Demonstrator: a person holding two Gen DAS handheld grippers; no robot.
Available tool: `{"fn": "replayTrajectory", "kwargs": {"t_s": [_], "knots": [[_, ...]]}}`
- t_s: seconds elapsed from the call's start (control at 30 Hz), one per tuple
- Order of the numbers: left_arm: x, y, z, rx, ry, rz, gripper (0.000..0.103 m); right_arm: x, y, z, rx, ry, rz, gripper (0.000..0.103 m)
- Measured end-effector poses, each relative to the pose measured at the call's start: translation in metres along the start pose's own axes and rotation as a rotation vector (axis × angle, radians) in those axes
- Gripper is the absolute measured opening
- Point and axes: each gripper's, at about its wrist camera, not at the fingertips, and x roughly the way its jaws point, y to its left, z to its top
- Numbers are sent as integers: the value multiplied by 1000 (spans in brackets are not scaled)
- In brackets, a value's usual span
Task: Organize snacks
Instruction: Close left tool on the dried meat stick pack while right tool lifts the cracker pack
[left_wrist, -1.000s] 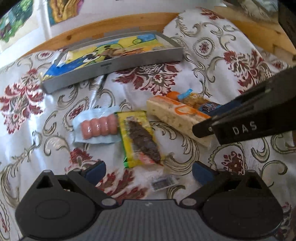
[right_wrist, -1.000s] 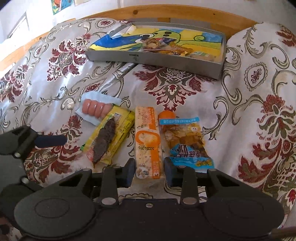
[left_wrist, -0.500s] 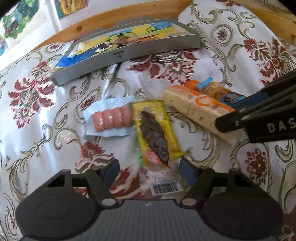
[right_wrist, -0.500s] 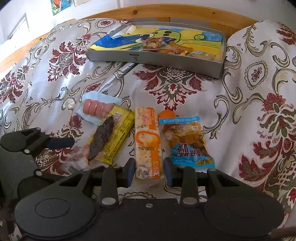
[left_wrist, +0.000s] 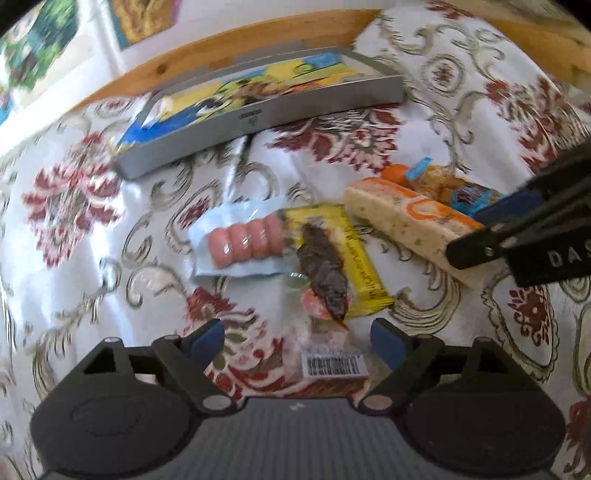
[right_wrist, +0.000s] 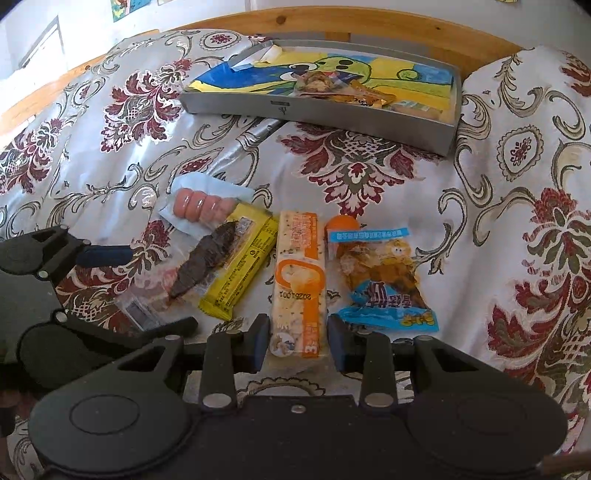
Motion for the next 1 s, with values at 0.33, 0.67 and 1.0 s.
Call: {"fn": "replayTrajectory", "kwargs": {"t_s": [0.33,0.67,1.0], "knots": [[3,-9,2,60,-2,-1,70,4,4,0,-12,6,-16,37],[-1,0,-4,5,-24,19,52,8,8,-1,-26,16,-17,41],[-5,4,-8,-27,-39,26,52,18,22,-5,-75,11,-78,37]]}}
